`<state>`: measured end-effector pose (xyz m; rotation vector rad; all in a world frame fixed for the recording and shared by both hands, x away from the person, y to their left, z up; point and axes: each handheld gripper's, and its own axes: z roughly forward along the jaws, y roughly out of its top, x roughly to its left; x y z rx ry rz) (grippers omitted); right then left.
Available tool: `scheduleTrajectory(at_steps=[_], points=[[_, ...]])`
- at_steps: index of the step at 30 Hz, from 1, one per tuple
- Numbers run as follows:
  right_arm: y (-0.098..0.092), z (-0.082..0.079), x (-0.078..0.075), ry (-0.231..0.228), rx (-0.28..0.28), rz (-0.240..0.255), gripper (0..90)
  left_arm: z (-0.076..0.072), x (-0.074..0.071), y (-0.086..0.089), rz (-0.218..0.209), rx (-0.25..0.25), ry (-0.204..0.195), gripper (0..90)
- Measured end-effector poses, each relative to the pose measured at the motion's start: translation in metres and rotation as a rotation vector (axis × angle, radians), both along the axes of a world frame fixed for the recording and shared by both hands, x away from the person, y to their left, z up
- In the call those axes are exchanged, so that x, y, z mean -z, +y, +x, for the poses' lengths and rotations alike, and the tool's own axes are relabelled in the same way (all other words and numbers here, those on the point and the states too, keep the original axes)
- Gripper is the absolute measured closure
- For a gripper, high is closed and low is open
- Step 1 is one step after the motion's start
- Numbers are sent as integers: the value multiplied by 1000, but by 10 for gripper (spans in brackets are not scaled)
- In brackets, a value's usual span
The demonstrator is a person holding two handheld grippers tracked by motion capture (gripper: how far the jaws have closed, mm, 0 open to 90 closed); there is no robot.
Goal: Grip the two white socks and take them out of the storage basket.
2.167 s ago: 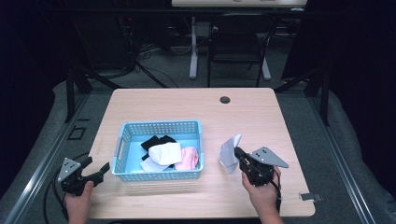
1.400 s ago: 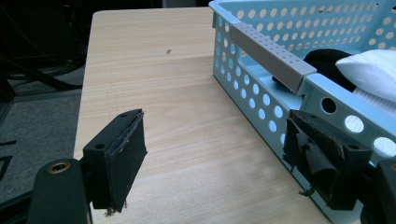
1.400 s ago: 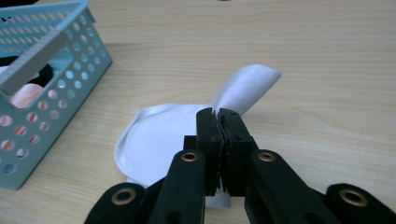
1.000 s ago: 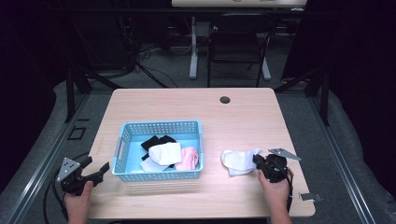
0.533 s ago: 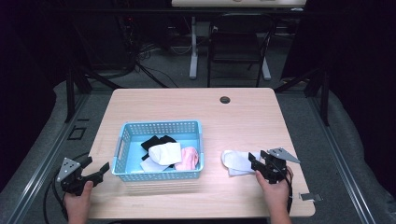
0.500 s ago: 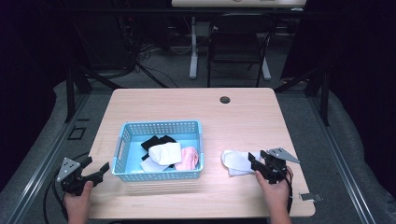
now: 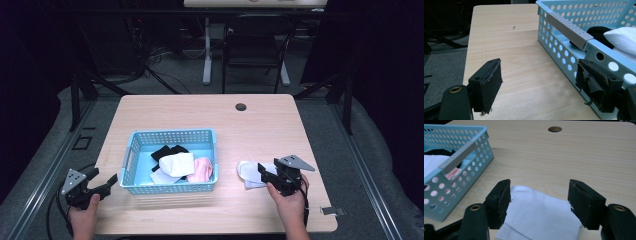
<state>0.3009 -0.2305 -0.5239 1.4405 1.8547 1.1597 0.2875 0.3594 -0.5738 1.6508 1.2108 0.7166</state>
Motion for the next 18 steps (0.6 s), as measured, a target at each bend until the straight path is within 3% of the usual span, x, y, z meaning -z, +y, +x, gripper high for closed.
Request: scheduleTrajectory(at_steps=[2,12,18], points=[[5,1,-7,-7,-10,0,289,0,0,0,-1,-1,0,207],[18,4,-25,-13,-49,-22,277,0,0,0,-1,-3,-1,207],[30,9,-39,-19,-54,11,151,0,0,0,-2,-3,-2,207]])
